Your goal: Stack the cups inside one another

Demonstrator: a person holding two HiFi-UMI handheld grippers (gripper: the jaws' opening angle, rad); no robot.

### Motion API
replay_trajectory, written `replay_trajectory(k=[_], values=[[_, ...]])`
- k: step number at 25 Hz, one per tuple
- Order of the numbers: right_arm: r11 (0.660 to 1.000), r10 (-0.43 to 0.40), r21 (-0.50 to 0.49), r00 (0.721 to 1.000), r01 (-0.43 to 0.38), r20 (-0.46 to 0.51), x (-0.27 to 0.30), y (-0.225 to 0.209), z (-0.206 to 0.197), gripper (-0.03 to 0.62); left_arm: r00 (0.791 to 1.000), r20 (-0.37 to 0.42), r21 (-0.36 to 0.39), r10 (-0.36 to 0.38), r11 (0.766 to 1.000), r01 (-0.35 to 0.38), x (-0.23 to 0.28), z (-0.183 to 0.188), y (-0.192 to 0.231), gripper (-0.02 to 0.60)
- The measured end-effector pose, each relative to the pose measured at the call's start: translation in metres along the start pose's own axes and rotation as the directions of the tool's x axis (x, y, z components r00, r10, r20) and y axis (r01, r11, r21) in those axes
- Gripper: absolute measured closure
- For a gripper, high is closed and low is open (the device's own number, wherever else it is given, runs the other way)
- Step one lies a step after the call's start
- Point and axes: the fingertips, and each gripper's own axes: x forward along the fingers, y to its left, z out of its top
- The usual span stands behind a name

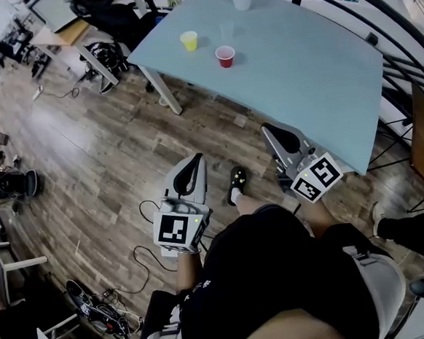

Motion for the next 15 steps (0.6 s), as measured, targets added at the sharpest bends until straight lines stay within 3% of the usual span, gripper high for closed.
replay_trajectory(k=[15], values=[[1.0,-0.018,0.021,1.0,0.018,-0.014,0.093,-0.095,-0.001,0.592,0.999,-0.04,0.032,0.007,0.999,-0.005,0.108,0.014,0.081,0.594]])
